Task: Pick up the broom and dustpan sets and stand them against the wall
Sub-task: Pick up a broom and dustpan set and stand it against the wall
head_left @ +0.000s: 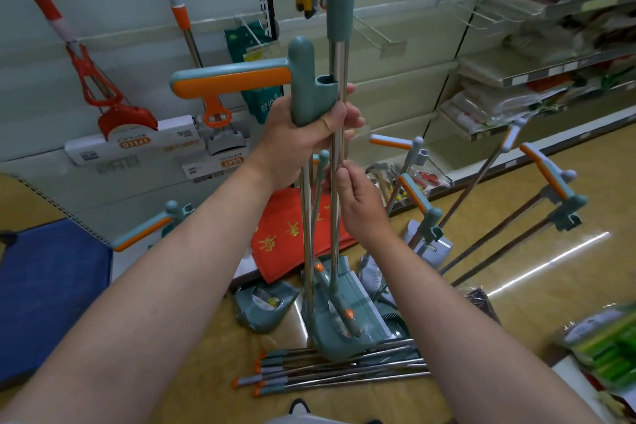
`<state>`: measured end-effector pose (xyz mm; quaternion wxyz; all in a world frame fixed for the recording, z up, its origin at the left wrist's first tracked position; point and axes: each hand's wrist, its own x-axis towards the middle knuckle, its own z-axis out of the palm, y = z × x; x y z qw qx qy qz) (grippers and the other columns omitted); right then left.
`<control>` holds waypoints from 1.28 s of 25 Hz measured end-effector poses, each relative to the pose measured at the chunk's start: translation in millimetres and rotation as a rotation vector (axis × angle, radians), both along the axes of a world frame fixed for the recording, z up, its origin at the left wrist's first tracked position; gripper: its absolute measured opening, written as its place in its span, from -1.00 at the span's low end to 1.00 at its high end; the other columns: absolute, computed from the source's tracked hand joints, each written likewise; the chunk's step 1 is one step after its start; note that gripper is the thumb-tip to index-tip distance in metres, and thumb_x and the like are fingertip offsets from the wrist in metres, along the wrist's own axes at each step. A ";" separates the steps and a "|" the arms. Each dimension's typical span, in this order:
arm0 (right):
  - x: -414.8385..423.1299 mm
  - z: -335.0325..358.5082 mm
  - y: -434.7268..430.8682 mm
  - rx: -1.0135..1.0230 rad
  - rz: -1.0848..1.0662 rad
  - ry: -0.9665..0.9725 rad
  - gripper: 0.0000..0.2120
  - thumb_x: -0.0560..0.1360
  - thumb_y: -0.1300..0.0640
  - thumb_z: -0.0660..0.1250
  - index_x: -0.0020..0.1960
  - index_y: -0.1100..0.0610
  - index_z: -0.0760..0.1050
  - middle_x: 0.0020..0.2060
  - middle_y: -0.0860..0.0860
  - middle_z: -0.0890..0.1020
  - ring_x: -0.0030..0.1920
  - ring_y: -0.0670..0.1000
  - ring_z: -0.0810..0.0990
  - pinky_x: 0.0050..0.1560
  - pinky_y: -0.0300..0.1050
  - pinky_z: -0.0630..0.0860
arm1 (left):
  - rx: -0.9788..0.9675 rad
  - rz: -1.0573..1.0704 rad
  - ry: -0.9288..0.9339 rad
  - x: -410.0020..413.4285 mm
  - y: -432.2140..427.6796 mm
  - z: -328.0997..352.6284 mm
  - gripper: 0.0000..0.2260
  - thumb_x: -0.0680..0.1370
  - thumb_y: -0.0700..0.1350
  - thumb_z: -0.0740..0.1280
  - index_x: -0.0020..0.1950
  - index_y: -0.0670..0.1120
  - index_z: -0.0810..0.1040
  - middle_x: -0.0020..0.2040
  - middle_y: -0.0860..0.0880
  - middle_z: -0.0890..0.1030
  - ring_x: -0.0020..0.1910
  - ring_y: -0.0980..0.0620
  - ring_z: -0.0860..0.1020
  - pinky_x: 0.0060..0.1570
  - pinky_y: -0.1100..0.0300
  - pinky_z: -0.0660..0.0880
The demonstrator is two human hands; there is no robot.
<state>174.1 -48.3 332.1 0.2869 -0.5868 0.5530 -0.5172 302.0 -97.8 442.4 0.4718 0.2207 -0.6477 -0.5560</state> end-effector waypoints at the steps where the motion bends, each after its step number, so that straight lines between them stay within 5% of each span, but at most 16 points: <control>1: 1.5 -1.6 0.7 -0.004 -0.003 0.014 -0.69 0.68 -0.09 0.08 0.04 0.05 0.51 -0.21 -0.02 0.61 -0.14 0.02 0.60 -0.07 0.14 0.54 | 0.002 0.004 0.008 0.6 0.4 0.9 -0.76 0.65 -0.27 0.26 0.31 -0.26 0.48 0.01 -0.18 0.64 0.10 -0.21 0.65 0.13 -0.16 0.59; 9: 9.5 5.5 11.3 0.010 -0.002 -0.034 -0.71 0.68 -0.09 0.12 0.14 -0.04 0.58 -0.08 -0.15 0.68 -0.02 -0.11 0.65 0.04 0.12 0.58 | -0.038 0.092 0.027 -5.6 7.5 8.9 -0.95 0.62 -0.22 0.32 0.02 -0.20 0.53 -0.23 -0.11 0.54 -0.25 -0.08 0.56 -0.18 -0.04 0.58; 12: 15.0 10.1 14.8 0.014 -0.006 -0.052 -0.72 0.69 -0.04 0.12 0.21 -0.02 0.58 -0.03 -0.16 0.69 0.02 -0.14 0.64 0.07 0.07 0.59 | -0.078 0.181 -0.011 -11.6 10.3 13.7 -0.86 0.62 -0.18 0.34 -0.10 -0.21 0.52 -0.33 -0.14 0.50 -0.36 -0.11 0.51 -0.27 -0.05 0.53; 18: 0.0 16.4 24.6 -0.030 -0.021 -0.043 -0.76 0.68 0.02 0.16 0.12 0.03 0.59 -0.11 -0.14 0.69 -0.04 -0.15 0.65 0.01 -0.12 0.56 | -0.051 0.098 0.012 -18.5 20.5 24.8 -0.89 0.62 -0.20 0.35 0.08 -0.24 0.54 -0.13 -0.15 0.65 -0.30 -0.07 0.60 -0.22 0.02 0.58; 32: -19.1 25.8 61.9 -0.116 -0.221 -0.166 -0.73 0.65 0.01 0.22 0.09 0.14 0.62 -0.15 -0.07 0.69 -0.10 -0.03 0.67 -0.01 0.22 0.58 | -0.147 0.055 0.052 -64.5 49.5 30.1 -0.90 0.62 -0.22 0.33 0.08 -0.25 0.51 -0.19 -0.14 0.55 -0.30 -0.07 0.54 -0.25 0.04 0.55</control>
